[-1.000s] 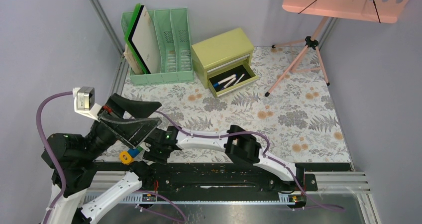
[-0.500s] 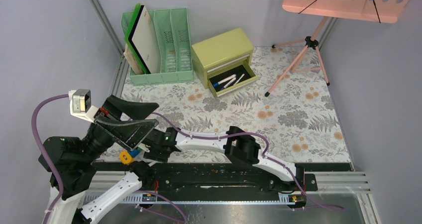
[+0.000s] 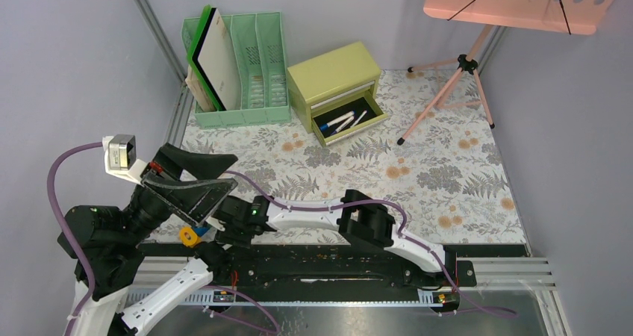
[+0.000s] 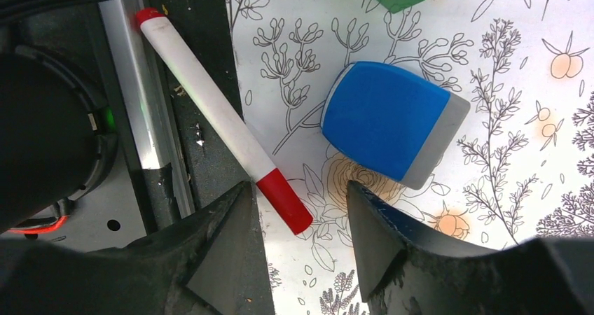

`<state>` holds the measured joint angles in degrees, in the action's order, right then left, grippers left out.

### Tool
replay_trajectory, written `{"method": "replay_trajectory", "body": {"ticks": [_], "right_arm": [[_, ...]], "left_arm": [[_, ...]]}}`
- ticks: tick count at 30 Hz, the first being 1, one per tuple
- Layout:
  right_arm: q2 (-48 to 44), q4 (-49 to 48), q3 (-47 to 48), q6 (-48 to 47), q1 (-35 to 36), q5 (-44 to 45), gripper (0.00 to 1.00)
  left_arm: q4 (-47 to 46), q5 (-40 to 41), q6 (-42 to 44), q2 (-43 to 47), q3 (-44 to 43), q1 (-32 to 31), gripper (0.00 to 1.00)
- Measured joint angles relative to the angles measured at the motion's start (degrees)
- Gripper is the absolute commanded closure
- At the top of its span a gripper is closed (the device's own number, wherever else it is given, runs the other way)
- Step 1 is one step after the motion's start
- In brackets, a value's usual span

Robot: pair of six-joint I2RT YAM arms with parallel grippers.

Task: Organize the desk
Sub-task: Pick up the stationery from the corner of the board.

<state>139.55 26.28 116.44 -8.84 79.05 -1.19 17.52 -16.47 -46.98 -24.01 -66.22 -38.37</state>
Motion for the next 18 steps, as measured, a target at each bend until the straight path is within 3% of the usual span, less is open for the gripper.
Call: {"method": "replay_trajectory", "body": {"ticks": [12, 18], "right_arm": [[2.4, 0.3, 3.7, -0.4, 0.8, -0.9, 0.72], [-2.1, -7.0, -5.8, -2.1, 1.2, 1.8, 0.86]], "left_arm": [[0.7, 1.1, 0.3, 1.2, 0.0, 0.0, 0.01], [1.0, 1.7, 0.5, 1.2, 0.0, 0.0, 0.01]]}}
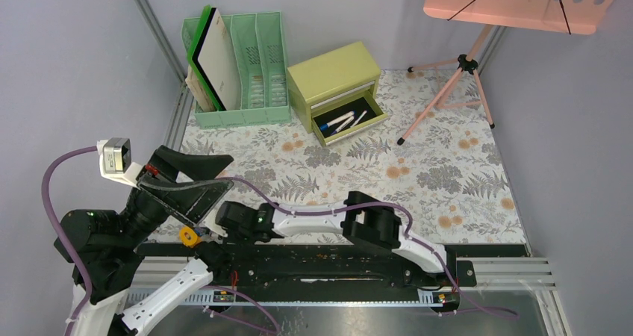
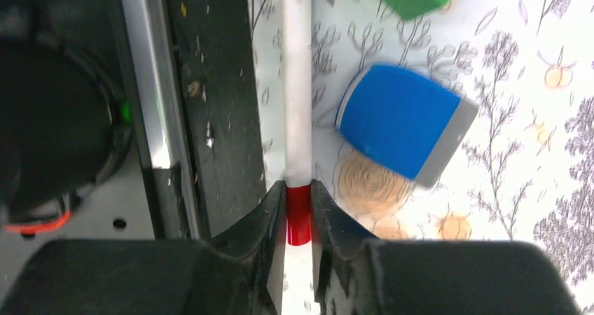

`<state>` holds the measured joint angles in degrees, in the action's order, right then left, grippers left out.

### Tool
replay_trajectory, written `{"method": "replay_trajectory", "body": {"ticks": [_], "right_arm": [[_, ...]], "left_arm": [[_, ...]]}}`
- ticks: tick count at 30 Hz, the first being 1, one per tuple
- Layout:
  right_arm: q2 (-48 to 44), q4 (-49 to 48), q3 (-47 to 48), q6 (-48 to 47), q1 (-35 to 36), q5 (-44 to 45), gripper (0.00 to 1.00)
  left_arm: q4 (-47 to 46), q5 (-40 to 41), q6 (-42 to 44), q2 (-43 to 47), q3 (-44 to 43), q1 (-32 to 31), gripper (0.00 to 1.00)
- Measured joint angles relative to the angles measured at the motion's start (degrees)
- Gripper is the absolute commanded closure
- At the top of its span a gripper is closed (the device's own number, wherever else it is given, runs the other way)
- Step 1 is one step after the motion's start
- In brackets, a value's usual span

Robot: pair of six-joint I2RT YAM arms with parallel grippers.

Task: Organize the desk
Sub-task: Pick up the stationery from the corner of the board, then place the stationery in the drawer.

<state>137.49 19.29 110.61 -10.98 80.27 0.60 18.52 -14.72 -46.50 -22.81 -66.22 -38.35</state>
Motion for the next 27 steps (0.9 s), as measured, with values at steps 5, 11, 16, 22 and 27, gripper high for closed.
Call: {"method": "replay_trajectory", "body": {"ticks": [5, 11, 16, 22, 27], "right_arm": [[-6.5, -4.4, -11.4, -1.0, 0.6, 2.2, 0.93], [-14.1, -8.1, -23.9, -0.7, 0.6, 3.3, 1.00], [-21.2, -7.9, -33.5, 1.7, 0.6, 2.9, 1.00], [-30.1, -5.6, -43.5, 6.7, 0.6, 3.2, 1.00], [-39.2, -5.1, -50.1, 12.2, 0.3, 3.5, 1.00]], "left_arm": [[0.1, 0.2, 0.1, 0.0, 0.0, 0.0, 0.01], [1.2, 0.5, 0.7, 0.0, 0.2, 0.0, 0.01], [2.6, 1.8, 1.3, 0.0, 1.0, 0.0, 0.01], [6.8, 8.9, 1.4, 0.2, 2.3, 0.0, 0.01], [12.1, 15.3, 0.4, 0.2, 3.5, 0.0, 0.01]]}}
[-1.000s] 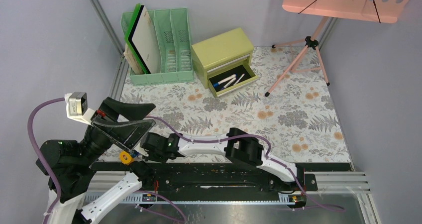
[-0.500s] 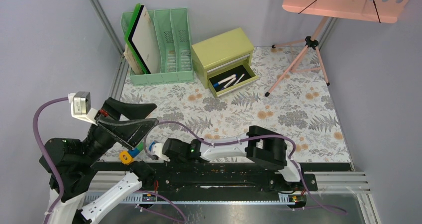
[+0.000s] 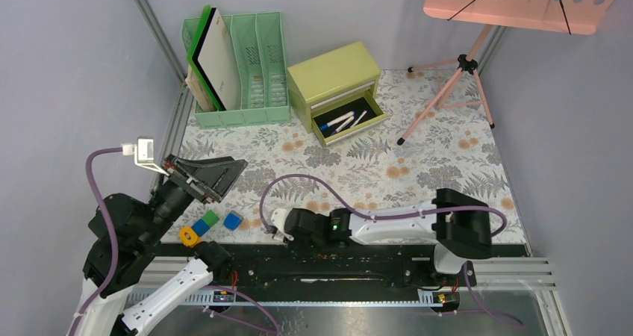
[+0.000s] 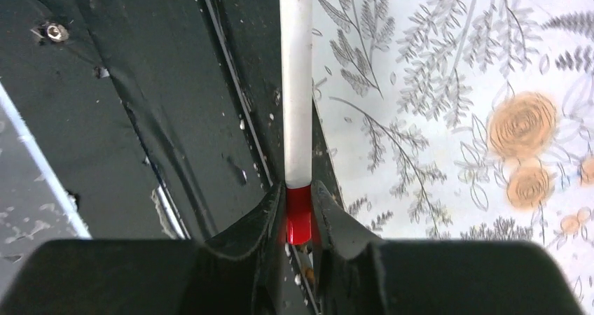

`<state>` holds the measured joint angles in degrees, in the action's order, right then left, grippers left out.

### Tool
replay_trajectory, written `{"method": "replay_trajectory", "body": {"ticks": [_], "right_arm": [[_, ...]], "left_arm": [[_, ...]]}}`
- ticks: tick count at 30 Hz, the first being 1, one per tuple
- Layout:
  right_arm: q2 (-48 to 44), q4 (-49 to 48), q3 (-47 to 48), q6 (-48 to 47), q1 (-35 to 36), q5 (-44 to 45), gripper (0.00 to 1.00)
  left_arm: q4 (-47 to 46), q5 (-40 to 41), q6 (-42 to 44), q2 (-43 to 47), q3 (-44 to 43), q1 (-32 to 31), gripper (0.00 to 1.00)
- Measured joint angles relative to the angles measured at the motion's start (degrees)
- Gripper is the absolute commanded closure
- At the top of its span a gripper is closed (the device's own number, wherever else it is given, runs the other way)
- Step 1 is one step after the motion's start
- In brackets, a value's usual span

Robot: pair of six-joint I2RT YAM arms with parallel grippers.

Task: Organize the desk
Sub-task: Place the stationery in the drawer.

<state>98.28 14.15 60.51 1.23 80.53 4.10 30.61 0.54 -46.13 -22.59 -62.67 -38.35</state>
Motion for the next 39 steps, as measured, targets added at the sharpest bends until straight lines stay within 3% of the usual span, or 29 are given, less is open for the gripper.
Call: {"method": "replay_trajectory", "body": {"ticks": [10, 21, 30, 39], "right_arm": [[-12.5, -0.9, -9.1, 9.5, -8.0, -1.2, 1.00], [-26.3, -2.5, -17.9, 19.6, -22.8, -11.7, 1.00], [-31.5, -4.5, -21.9, 27.0, -33.9, -21.1, 1.00], [-32.1, -14.1, -30.9, 37.4, -49.6, -33.7, 1.00]], "left_arm": [[9.9, 4.3, -1.9, -4.8, 1.2, 0.0, 0.01], [21.0, 4.9, -1.9, -11.7, 7.3, 0.0, 0.01], [23.8, 4.4, -0.1, -15.9, 13.4, 0.0, 0.01], [22.9, 4.2, 1.8, -20.5, 18.3, 0.0, 0.01]]}}
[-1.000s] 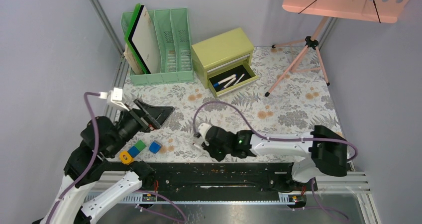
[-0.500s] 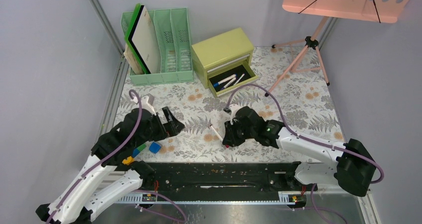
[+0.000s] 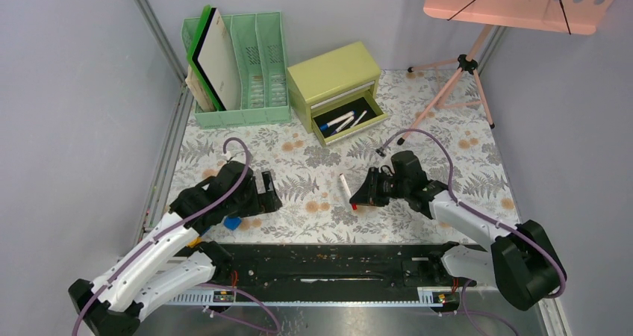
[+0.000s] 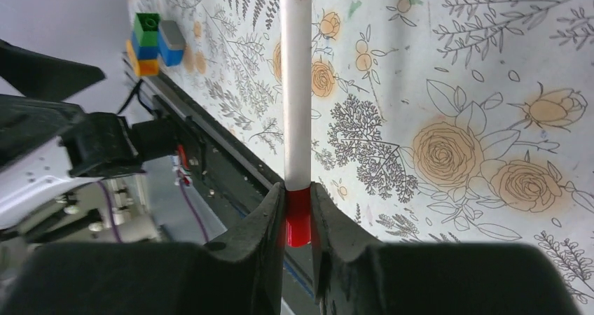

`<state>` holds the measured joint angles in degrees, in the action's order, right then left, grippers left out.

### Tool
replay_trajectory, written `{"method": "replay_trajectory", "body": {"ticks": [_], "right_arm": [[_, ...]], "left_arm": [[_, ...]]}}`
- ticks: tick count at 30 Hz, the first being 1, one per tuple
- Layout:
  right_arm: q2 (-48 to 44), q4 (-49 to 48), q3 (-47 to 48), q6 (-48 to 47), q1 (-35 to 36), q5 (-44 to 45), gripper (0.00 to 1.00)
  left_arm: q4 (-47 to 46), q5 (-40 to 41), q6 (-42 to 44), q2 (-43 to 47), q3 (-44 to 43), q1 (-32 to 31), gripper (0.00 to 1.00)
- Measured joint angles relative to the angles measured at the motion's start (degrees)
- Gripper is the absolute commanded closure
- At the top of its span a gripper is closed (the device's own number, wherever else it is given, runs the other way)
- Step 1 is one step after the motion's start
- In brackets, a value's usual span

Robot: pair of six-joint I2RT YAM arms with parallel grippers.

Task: Organize the desk
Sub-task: Place the stationery in the drawer.

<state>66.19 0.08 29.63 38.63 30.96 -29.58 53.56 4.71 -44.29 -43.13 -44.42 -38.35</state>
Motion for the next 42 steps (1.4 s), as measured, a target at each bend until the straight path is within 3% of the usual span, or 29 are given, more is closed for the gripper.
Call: {"method": "replay_trajectory", "body": {"ticks": [12, 24, 42], "right_arm": [[5.2, -5.7, -0.7, 4.1, -5.3, -6.7, 1.00], [20.0, -6.3, 18.7, 3.4, -6.8, -9.1, 1.00], [39.6, -13.7, 35.0, 19.0, -14.9, -5.7, 1.00]], "left_arm": [[-7.6, -3.8, 0.8, -9.6, 5.4, 0.0, 0.01], [-12.3, -8.1, 0.8, -13.0, 10.2, 0.0, 0.01], [-12.7, -8.6, 0.9, -12.6, 10.4, 0.0, 0.01]]}}
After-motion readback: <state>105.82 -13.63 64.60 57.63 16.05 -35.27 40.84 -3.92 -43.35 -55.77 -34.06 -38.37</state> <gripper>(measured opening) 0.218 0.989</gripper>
